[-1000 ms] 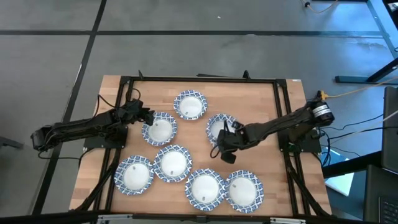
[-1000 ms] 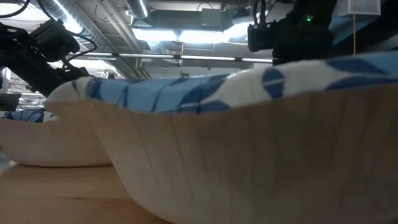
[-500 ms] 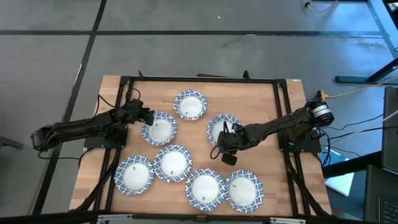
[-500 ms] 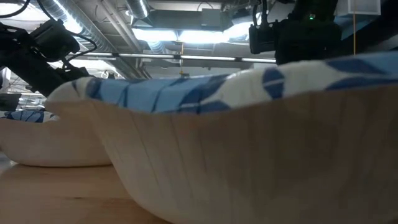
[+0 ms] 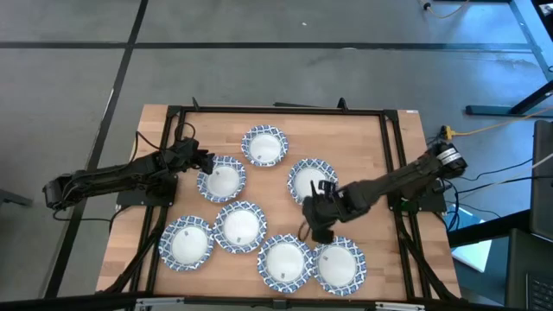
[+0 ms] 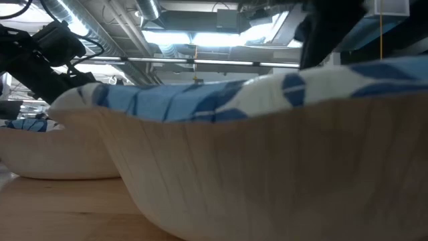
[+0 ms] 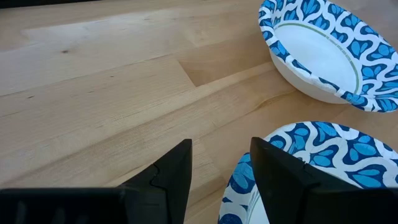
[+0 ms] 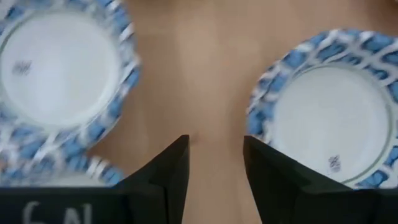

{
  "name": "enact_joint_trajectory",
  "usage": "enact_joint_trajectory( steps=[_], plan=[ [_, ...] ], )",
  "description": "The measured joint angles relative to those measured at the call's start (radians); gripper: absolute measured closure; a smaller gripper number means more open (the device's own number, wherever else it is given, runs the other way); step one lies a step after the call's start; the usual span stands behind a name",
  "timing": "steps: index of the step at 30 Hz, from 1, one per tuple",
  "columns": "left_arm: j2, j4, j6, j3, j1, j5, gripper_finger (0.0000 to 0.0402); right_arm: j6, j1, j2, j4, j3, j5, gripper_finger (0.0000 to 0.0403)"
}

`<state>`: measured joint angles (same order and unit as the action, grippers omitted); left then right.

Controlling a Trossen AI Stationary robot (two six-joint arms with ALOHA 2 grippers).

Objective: Nest bowls inside each other
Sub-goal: Stack the white patterned bowl on the white patterned bowl

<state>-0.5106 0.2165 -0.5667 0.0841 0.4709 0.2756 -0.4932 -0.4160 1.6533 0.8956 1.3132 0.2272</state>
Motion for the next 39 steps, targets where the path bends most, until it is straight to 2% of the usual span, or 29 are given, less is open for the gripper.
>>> enact_joint_trajectory(
  steps=[6, 10, 15, 25, 31, 39],
  plan=[
    [0.000, 0.000, 0.000, 0.000, 0.000, 0.000, 0.0244, -0.105, -0.143, -0.004, 0.051, -0.038, 0.021, 0.0251],
    [0.000, 0.000, -0.006, 0.000, 0.000, -0.001, 0.0244, -0.110, -0.238, -0.002, 0.067, -0.072, 0.050, 0.0251],
    [0.000, 0.000, -0.008, 0.000, 0.000, -0.005, 0.0244, -0.256, -0.309, -0.002, 0.080, -0.119, 0.049, 0.0251],
    [0.000, 0.000, -0.008, 0.000, 0.000, -0.006, 0.0244, -0.448, -0.329, -0.002, 0.051, -0.208, 0.035, 0.0251],
    [0.000, 0.000, -0.008, 0.000, 0.000, -0.007, 0.0244, -0.449, -0.326, -0.002, -0.040, -0.256, -0.013, 0.0251],
    [0.000, 0.000, -0.008, 0.000, 0.000, -0.007, 0.0244, -0.447, -0.324, -0.002, -0.063, -0.293, -0.013, 0.0251]
  ],
)
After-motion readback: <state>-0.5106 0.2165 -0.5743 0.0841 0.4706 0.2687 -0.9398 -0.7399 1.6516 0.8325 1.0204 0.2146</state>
